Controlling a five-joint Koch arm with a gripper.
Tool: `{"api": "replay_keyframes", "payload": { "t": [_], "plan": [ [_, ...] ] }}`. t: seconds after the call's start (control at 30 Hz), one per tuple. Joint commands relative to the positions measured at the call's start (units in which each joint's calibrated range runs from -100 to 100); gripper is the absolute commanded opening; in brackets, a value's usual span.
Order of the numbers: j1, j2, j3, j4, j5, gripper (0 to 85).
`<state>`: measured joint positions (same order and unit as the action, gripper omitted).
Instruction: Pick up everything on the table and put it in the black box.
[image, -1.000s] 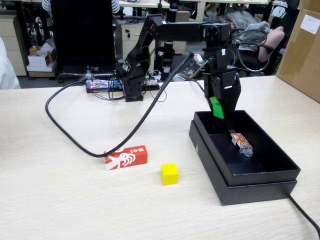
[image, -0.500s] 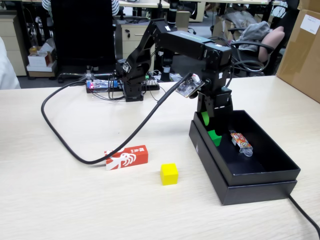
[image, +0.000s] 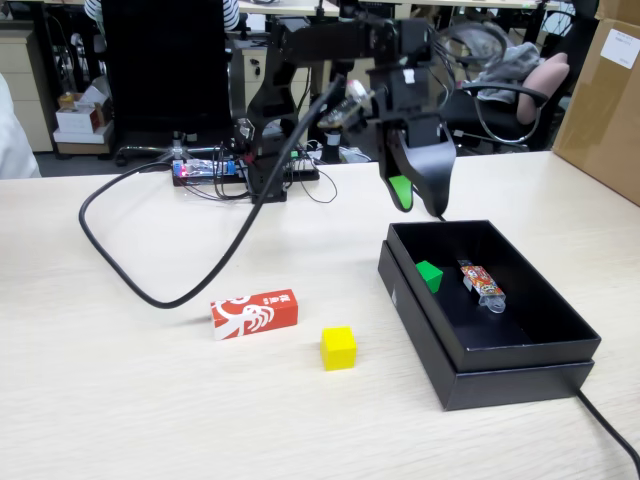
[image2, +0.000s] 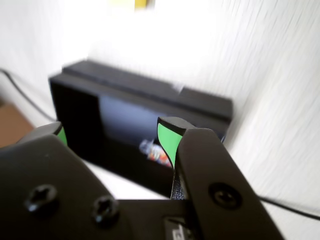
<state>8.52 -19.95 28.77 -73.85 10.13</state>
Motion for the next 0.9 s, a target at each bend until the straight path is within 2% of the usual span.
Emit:
{"api": "replay_keyframes", "payload": {
  "t": [0.0,0.3,0.53,0.87],
  "plan": [
    [-3.76,-3.86,-2.38,0.2,-2.74,39.5],
    [-10.84,3.94,-12.9,1.32,-6.54,43.2],
    [-12.8,6.93,-22.24,8.92,-7.96,43.2],
    [-15.14,12.09,-21.6,16.18,-9.67,43.0]
  ]
}}
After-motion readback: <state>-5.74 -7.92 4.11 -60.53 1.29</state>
